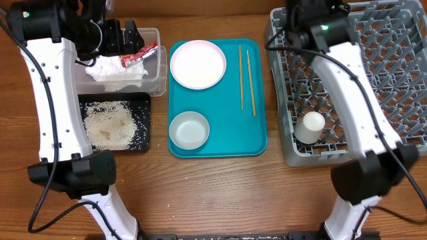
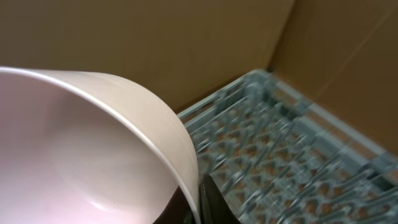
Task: Sort waste into correct bins and load items into the dishwasher
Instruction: 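Place the pink bowl in the back of the dish rack with right gripper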
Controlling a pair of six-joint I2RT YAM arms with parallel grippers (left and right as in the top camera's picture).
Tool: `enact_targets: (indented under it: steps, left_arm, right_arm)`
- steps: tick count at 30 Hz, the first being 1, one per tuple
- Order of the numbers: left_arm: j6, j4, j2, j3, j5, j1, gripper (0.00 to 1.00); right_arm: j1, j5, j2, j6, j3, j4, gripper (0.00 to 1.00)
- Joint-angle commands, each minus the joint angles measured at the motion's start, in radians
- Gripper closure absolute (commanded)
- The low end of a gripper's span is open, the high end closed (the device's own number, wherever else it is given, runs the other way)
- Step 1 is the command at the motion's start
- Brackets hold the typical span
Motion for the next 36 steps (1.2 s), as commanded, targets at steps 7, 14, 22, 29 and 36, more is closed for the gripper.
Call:
enact_targets:
  steps: [7,14,22,29,36]
  left_arm:
    - [-0.006,0.002,0.000,0.008,-0.007,-0.005,0.00]
    - [-0.006,0.002,0.000,0.008,-0.007,-0.005,0.00]
    - [-0.006,0.002,0.000,0.008,-0.007,-0.005,0.00]
    - [-0.006,0.002,0.000,0.008,-0.007,-0.005,0.00]
    - [-0.006,0.002,0.000,0.008,-0.007,-0.005,0.00]
  right_arm:
    - [-0.013,0.362,0.257,-0.217,-0.012,0.159,0.96]
    - [-0.027,0.399,0.355,-0.344,-0.012,0.226,0.96]
    - [-0.070,0.404,0.395,-0.344,-0.012,0.275,0.96]
    - [-0.066,0.299,0.399,-0.344,-0.012,0.275,0.96]
    - [-0.045,0.299,0.408,-0.344,-0.012,0.274,0.96]
